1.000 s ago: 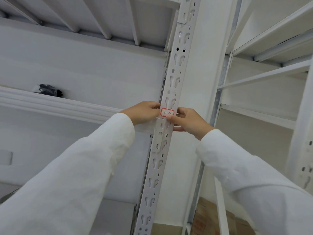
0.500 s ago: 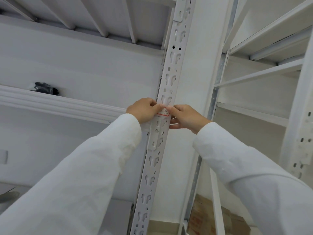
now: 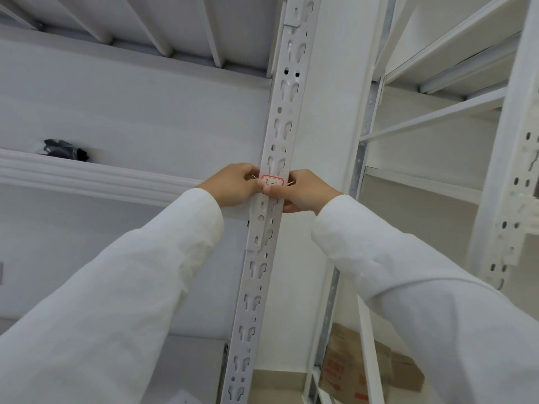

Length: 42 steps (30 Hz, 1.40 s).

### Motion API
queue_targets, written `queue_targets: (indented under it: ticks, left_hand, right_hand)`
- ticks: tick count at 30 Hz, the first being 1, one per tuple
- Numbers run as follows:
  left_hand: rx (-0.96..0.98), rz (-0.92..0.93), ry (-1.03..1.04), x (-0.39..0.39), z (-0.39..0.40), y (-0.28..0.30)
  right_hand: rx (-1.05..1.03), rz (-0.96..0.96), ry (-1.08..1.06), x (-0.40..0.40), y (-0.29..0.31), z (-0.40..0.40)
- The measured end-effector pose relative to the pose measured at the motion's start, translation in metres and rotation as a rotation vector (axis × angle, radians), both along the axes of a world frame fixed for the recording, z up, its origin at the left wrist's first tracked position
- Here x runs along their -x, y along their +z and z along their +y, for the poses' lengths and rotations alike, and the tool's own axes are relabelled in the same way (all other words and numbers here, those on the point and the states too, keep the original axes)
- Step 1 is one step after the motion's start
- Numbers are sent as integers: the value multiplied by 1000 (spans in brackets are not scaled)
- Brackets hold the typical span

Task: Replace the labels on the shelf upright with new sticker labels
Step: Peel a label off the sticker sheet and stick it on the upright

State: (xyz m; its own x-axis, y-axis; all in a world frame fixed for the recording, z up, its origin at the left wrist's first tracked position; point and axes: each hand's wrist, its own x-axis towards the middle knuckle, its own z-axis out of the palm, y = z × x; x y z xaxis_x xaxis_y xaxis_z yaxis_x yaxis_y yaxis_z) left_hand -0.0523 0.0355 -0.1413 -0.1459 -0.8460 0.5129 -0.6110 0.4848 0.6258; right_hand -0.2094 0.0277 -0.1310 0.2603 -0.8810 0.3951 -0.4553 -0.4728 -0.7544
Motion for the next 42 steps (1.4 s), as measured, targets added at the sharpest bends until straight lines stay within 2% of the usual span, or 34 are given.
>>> queue_targets:
  ticks: [4, 8, 11, 15, 21, 24, 27, 31, 38, 42]
  left_hand:
    - [-16, -4, -7, 0, 4, 2]
    - [-19, 13, -31, -1, 4, 0]
    - [-29, 18, -65, -4, 4, 0]
    - [-32, 21, -80, -4, 5, -2]
    - [-41, 0, -88, -3, 7, -1]
    - [-42, -7, -86, -4, 6, 0]
    - [-64, 16, -89, -5, 5, 1]
    - [-75, 79, -84, -3, 4, 1]
    - [-74, 82, -83, -3, 5, 1]
    - [-48, 53, -77, -1, 8, 0]
  right_hand:
    - [7, 43, 40, 8, -2, -2]
    - [-91, 3, 116, 16, -1, 0]
    - [-103, 36, 2, 7, 2, 3]
    - [34, 51, -158, -9, 1, 0]
    - [-103, 81, 19, 13, 7, 0]
    - [-138, 60, -10, 9, 9, 1]
    - [-70, 82, -132, -3, 5, 1]
    - [53, 13, -216, -14, -6, -6]
    - [82, 82, -172, -10, -6, -7]
    - [48, 104, -54, 0, -2, -2]
